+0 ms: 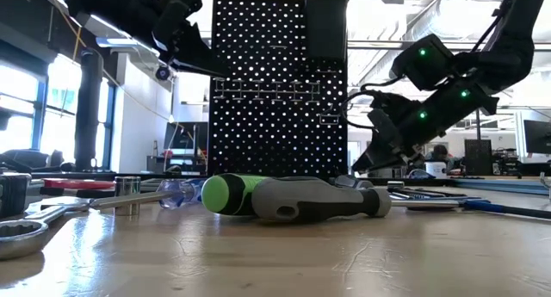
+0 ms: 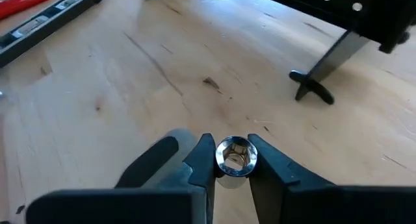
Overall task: Hang tools onto peg board
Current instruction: Put the socket wrench into the pegboard bin
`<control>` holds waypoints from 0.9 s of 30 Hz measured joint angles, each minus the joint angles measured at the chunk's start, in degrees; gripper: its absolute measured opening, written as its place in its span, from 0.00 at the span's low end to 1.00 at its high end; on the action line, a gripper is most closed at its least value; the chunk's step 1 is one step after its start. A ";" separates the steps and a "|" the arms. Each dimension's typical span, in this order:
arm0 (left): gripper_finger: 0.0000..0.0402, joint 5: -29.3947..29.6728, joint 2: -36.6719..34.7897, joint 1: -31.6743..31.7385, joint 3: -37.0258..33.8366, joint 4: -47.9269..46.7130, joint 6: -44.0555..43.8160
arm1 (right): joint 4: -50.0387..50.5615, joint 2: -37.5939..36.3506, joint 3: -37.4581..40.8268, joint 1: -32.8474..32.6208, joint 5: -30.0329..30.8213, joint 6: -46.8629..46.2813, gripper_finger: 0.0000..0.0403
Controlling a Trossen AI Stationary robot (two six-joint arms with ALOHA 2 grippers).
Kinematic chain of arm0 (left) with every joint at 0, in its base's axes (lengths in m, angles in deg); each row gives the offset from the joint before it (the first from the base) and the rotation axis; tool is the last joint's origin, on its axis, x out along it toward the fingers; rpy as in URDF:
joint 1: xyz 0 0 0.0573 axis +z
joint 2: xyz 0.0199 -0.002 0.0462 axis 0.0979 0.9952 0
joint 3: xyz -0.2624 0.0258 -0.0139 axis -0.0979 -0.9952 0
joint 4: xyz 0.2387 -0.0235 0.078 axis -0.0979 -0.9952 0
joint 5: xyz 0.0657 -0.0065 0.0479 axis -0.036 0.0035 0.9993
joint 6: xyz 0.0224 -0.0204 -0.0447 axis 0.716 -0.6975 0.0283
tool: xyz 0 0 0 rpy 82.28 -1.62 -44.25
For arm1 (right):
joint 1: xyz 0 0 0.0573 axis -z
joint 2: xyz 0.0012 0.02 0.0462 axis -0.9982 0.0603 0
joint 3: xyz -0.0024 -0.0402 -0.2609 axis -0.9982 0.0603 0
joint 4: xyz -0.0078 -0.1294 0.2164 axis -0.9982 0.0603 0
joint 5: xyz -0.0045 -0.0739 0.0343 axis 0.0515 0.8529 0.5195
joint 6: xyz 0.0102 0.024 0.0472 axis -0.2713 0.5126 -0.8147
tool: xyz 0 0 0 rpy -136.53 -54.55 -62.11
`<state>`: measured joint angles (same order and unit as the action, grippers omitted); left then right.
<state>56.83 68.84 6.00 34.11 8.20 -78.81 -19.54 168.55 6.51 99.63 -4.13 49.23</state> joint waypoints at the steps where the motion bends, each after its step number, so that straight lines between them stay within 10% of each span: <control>1: 0.31 -0.01 0.36 0.00 0.00 0.06 0.00 | -0.49 0.00 0.00 -0.03 -0.15 0.39 0.14; 27: 0.31 -2.69 20.69 0.79 0.00 28.74 5.17 | -17.54 -13.07 -0.02 -4.98 -18.57 3.69 0.14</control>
<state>54.14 89.53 6.79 34.11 36.94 -73.64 -37.08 155.48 6.48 94.64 -22.70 52.92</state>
